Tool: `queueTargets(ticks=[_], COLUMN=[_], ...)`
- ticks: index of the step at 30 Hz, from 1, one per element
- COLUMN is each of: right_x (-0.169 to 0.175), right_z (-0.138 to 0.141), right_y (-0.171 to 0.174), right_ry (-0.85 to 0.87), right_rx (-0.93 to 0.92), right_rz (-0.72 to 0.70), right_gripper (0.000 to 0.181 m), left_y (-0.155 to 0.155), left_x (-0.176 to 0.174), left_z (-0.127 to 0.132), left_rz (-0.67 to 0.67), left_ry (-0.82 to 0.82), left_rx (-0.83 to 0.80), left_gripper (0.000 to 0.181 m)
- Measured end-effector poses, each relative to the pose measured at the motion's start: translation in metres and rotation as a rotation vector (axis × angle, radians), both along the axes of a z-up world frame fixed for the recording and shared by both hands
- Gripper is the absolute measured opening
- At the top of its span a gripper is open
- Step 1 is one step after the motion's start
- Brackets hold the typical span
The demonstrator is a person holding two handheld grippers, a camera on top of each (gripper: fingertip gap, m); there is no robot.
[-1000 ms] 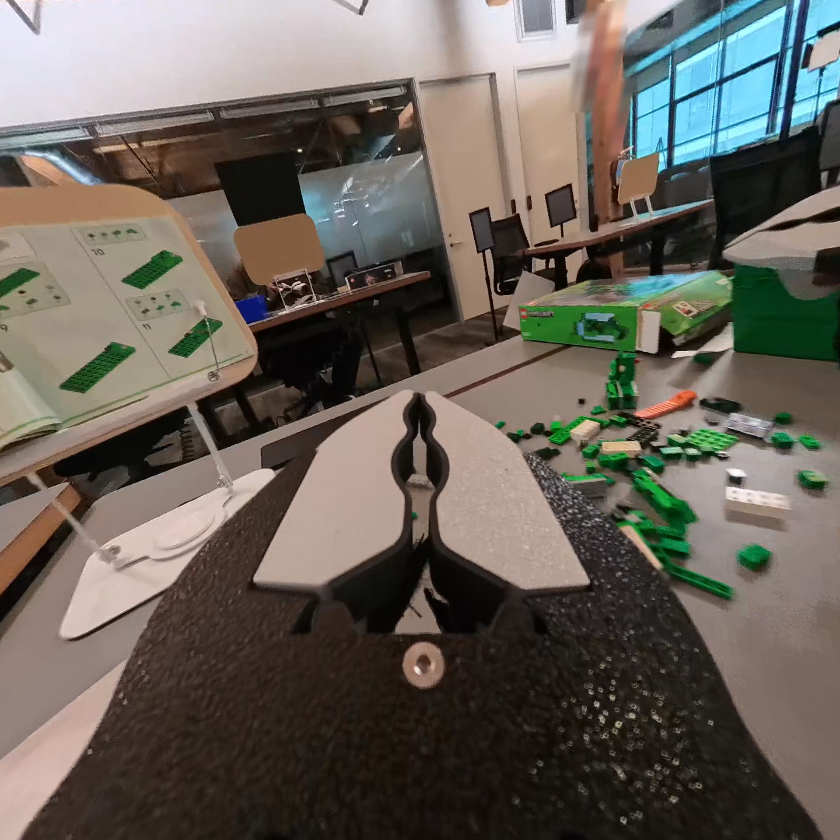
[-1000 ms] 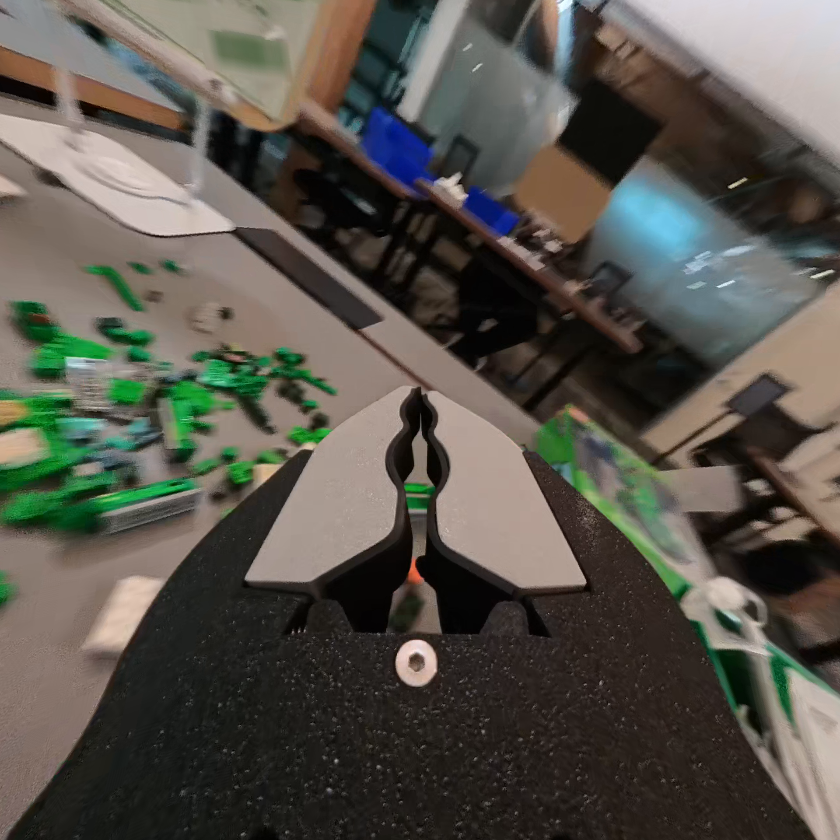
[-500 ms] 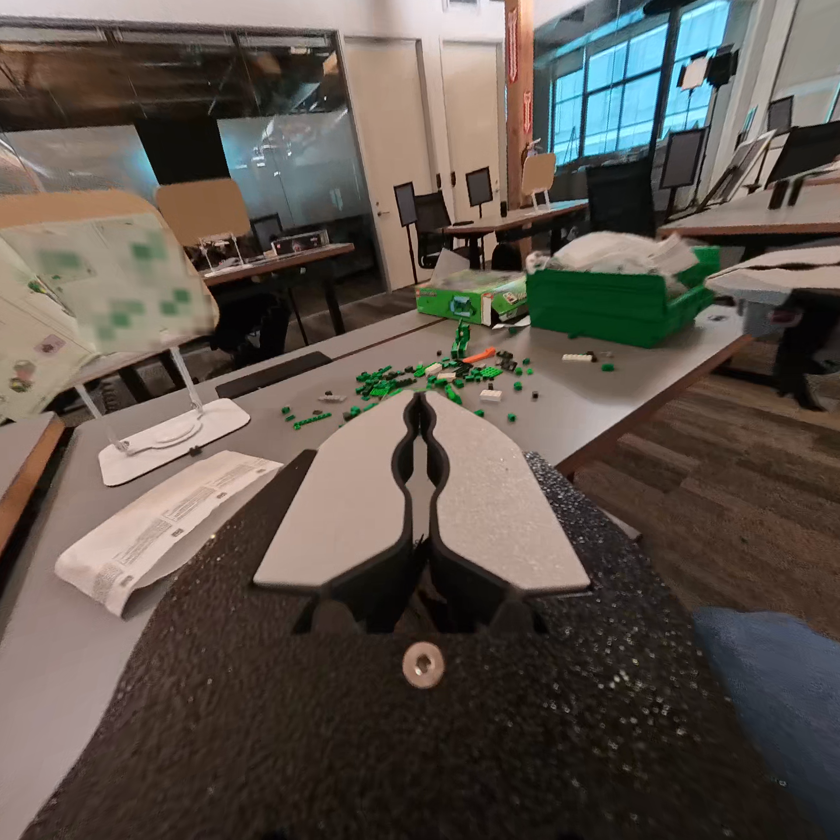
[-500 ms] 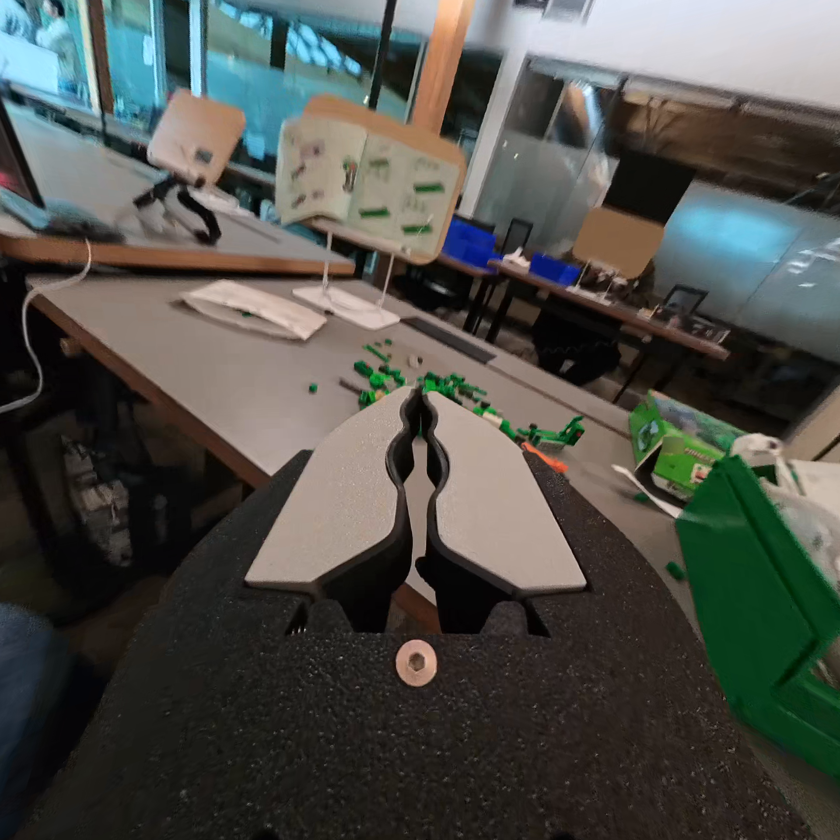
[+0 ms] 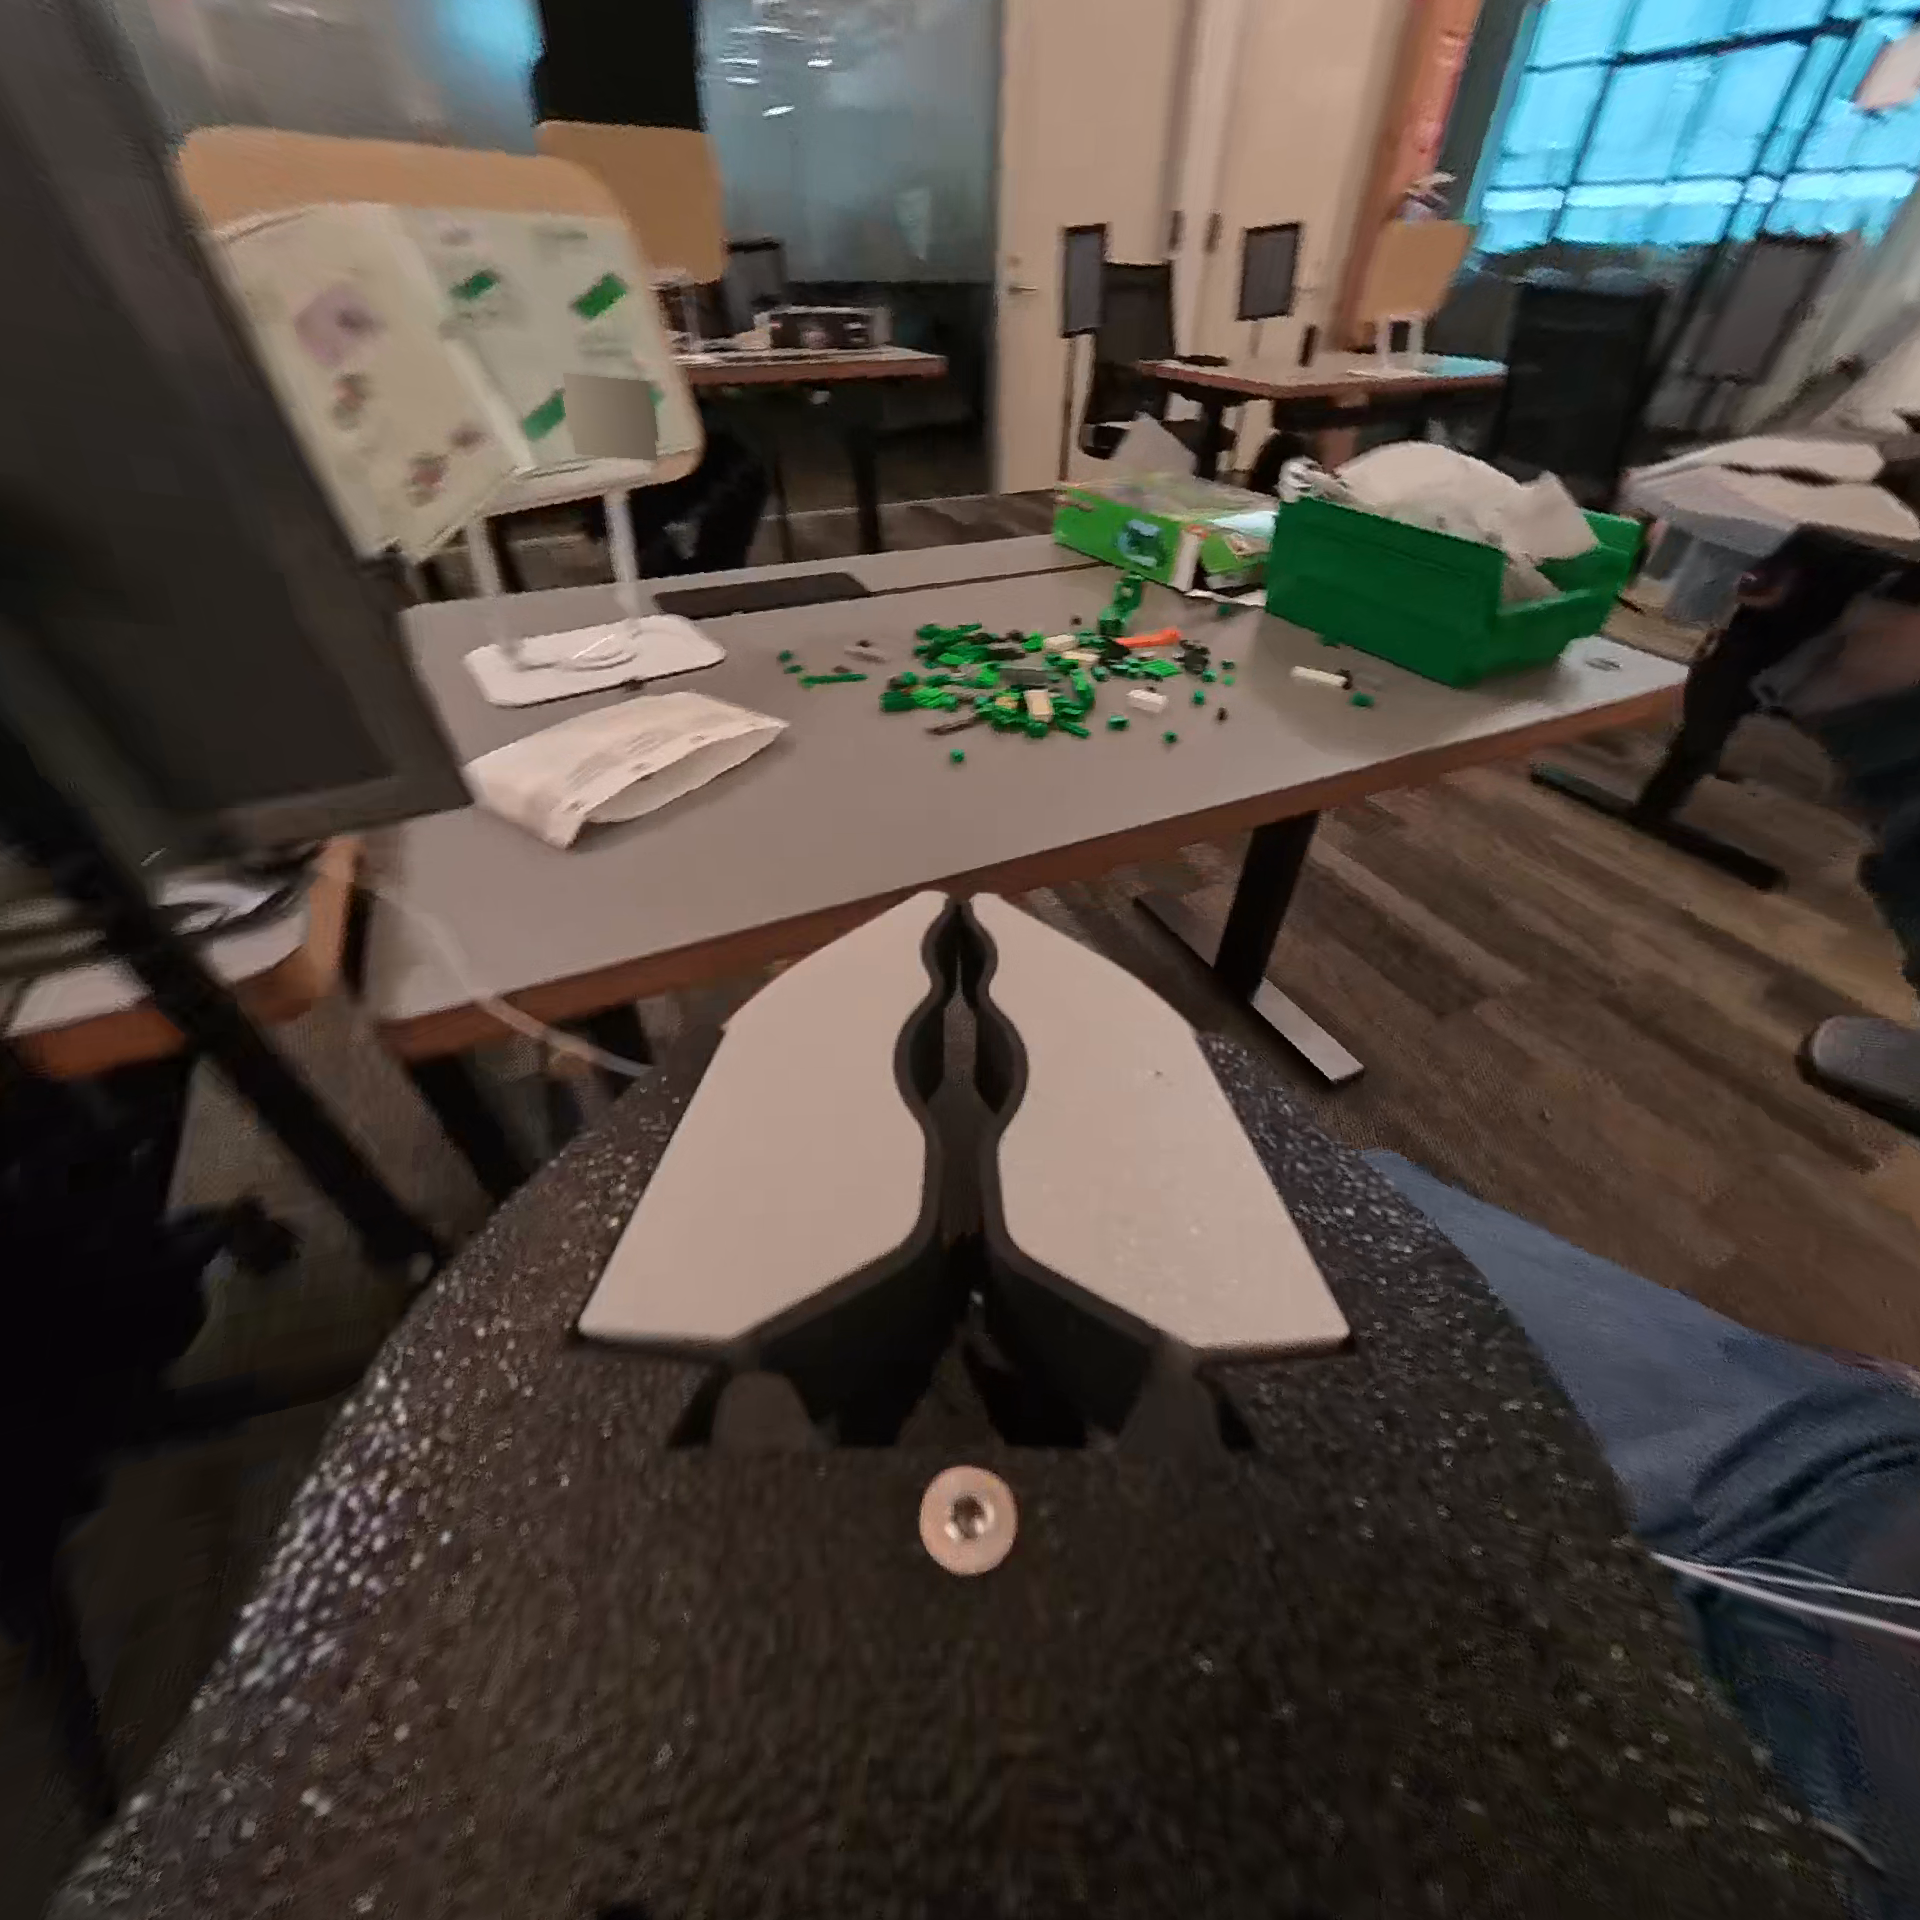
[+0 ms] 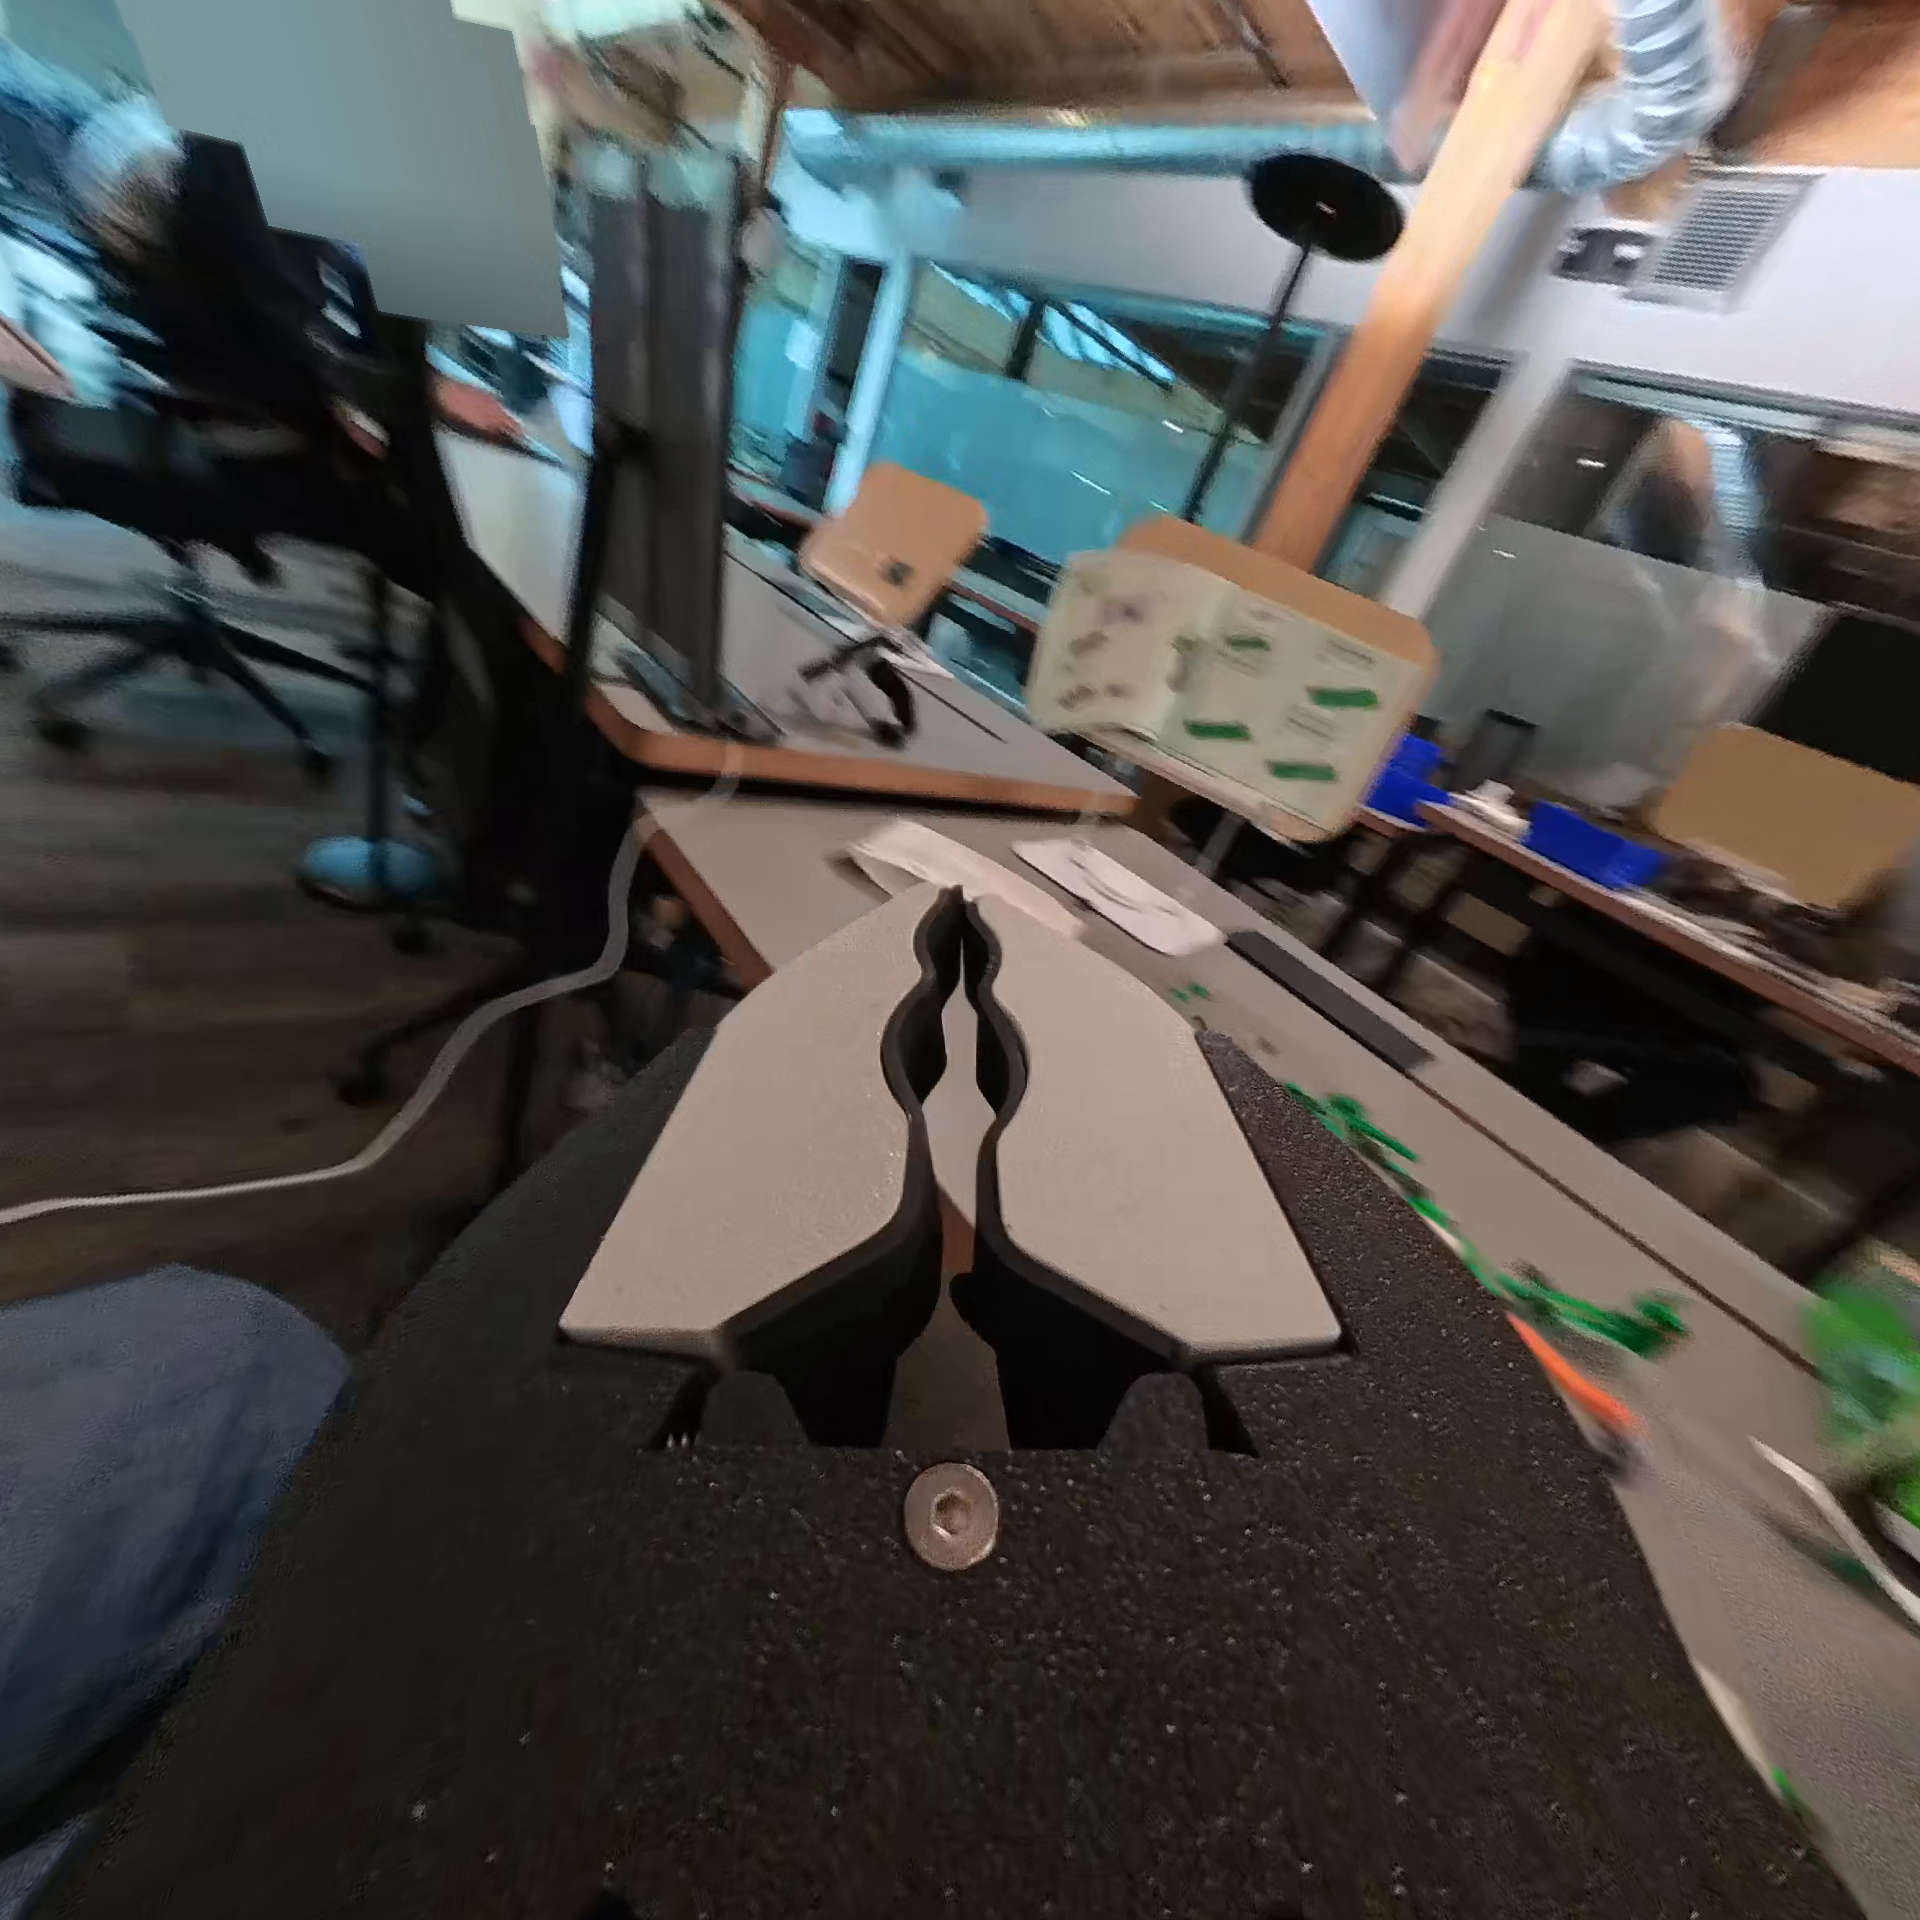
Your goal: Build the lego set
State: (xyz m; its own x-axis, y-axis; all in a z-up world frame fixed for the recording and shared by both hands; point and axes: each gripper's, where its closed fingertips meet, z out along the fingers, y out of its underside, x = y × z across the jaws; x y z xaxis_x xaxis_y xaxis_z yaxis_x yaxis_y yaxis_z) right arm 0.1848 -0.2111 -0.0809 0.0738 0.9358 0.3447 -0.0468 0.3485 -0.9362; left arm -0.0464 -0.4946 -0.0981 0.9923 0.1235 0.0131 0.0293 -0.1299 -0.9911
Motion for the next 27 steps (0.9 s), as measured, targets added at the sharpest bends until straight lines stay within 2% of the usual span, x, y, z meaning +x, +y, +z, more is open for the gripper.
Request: queueTargets(ticks=[3, 7, 10, 13, 17, 21, 27], right_x=[-0.033, -0.08, -0.112, -0.138, -0.162, -0.18, -0.209], right_z=[0.003, -0.002, -0.014, -0.026, -0.035, -0.039, -0.062], right_y=[-0.037, -0.084, -0.115, -0.139, -0.163, -0.175, -0.183], right_ry=[0.002, -0.009, -0.047, -0.078, -0.091, -0.07, -0.084], right_rx=[-0.04, -0.058, -0.072, -0.048, -0.027, -0.028, -0.057], right_rz=[0.188, 0.396, 0.516, 0.579, 0.635, 0.655, 0.69], right_gripper=[0.0, 0.001, 0.0, 0.0, 0.0, 0.001, 0.0], left_y=[-0.062, -0.135, -0.179, -0.213, -0.245, -0.263, -0.277], left_x=[-0.012, -0.008, -0.002, 0.004, 0.011, 0.017, 0.009], left_z=[0.008, 0.016, 0.014, 0.008, -0.003, -0.014, -0.054], left_rz=[0.144, 0.289, 0.391, 0.468, 0.54, 0.584, 0.662], left_ry=[-0.052, -0.077, -0.07, -0.074, -0.107, -0.12, -0.176], left_rx=[0.077, 0.167, 0.18, 0.183, 0.165, 0.151, 0.058], left_gripper=[0.0, 0.0, 0.0, 0.0, 0.0, 0.0, 0.0])
